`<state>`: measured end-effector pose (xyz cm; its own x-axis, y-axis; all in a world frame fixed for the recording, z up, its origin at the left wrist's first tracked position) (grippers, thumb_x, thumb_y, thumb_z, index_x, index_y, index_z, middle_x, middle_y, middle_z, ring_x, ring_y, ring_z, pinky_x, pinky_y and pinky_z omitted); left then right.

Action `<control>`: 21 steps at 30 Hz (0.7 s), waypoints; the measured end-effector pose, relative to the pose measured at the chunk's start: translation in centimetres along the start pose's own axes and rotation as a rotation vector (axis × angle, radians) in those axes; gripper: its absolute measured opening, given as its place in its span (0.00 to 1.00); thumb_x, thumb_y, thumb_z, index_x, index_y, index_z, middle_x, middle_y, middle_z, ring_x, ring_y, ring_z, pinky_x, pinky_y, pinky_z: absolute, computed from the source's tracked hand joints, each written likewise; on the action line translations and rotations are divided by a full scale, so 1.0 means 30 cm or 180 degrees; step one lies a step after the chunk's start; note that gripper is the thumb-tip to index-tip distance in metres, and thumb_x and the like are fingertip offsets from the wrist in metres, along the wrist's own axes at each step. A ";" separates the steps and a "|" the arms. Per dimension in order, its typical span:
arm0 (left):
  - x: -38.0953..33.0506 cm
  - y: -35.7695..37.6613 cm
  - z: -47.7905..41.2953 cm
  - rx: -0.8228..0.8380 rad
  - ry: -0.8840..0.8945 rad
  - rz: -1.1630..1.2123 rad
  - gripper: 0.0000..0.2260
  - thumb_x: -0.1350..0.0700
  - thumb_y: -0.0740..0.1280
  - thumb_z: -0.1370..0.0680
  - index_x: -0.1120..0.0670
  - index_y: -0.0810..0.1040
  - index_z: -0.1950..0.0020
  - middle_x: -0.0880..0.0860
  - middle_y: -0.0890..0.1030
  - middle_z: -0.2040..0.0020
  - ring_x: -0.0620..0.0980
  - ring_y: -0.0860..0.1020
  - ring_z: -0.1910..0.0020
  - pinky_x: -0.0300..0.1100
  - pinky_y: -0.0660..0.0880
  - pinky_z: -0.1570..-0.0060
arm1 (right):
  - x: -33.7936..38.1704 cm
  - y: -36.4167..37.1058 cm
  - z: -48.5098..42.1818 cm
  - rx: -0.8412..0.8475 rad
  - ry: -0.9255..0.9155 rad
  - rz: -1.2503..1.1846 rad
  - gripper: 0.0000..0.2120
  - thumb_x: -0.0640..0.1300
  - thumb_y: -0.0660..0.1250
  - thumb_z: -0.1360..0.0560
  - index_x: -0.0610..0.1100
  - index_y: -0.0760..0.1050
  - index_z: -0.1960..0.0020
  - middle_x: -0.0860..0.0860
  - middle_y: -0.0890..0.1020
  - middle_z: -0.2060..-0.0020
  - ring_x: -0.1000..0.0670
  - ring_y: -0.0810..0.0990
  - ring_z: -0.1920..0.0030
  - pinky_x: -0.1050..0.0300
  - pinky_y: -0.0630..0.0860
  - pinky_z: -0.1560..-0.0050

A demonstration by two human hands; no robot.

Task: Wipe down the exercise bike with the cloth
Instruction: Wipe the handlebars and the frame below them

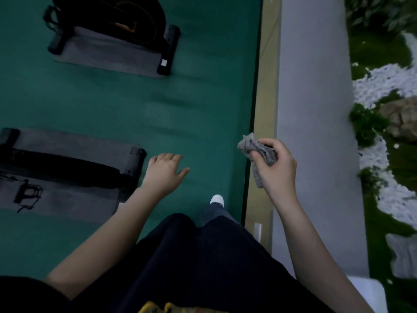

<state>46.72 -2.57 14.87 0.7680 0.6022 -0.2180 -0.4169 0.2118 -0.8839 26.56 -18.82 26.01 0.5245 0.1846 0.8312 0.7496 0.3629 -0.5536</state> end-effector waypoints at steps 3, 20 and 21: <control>-0.098 -0.063 -0.076 -0.0155 -0.0065 0.0079 0.24 0.42 0.57 0.20 0.54 0.66 0.28 0.53 0.72 0.32 0.53 0.65 0.30 0.49 0.57 0.32 | -0.031 -0.079 -0.152 -0.0016 0.0009 -0.0004 0.10 0.37 0.70 0.28 0.43 0.78 0.47 0.51 0.80 0.52 0.49 0.79 0.51 0.57 0.75 0.49; 0.220 -0.247 -0.523 -0.0319 -0.1190 0.0499 0.24 0.42 0.58 0.20 0.53 0.68 0.29 0.52 0.72 0.31 0.52 0.66 0.30 0.49 0.59 0.33 | 0.230 0.357 -0.783 0.0970 -0.0591 0.0067 0.11 0.35 0.71 0.28 0.41 0.77 0.46 0.47 0.80 0.51 0.48 0.78 0.50 0.50 0.75 0.45; 0.250 -0.272 -0.565 -0.0346 -0.1225 0.0518 0.24 0.42 0.58 0.20 0.53 0.68 0.29 0.52 0.72 0.31 0.53 0.66 0.30 0.49 0.59 0.33 | 0.262 0.397 -0.827 0.1004 -0.0635 0.0072 0.11 0.35 0.70 0.28 0.42 0.78 0.46 0.47 0.80 0.51 0.49 0.78 0.50 0.51 0.75 0.45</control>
<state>64.11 -12.82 13.45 0.4506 0.8686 -0.2061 -0.4481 0.0205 -0.8937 49.62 -35.71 24.65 0.4270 0.3589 0.8300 0.5612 0.6145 -0.5545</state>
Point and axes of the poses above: each hand's wrist, its own z-axis away from the middle knuckle, its own y-axis out of the palm, x = y × z, the point moved 10 cm from there along -z, towards the middle knuckle
